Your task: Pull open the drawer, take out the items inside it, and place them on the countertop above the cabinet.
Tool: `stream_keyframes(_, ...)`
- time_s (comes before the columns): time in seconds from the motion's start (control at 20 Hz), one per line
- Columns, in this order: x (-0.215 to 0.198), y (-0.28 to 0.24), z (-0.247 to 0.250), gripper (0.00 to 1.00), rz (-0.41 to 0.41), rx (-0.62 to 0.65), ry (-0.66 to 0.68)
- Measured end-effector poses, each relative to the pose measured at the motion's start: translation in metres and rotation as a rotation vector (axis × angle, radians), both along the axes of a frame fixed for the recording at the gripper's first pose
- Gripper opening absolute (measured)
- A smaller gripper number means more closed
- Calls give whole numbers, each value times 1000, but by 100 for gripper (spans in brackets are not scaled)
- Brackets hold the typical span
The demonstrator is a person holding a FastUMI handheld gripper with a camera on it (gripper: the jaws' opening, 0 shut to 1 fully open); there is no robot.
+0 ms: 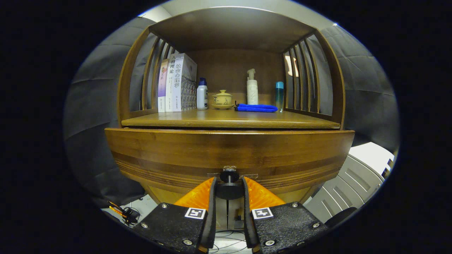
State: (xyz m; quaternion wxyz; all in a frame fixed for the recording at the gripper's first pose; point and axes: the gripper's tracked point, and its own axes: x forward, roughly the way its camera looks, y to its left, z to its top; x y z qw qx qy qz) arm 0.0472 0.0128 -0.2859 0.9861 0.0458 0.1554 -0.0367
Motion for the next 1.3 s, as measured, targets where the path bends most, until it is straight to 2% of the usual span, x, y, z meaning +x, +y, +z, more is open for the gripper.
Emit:
stream_keyframes(0.85,-110,12,6,33,20,-16,-7)
stream_keyframes(1.3,-126,16,7,33,41,-22,4)
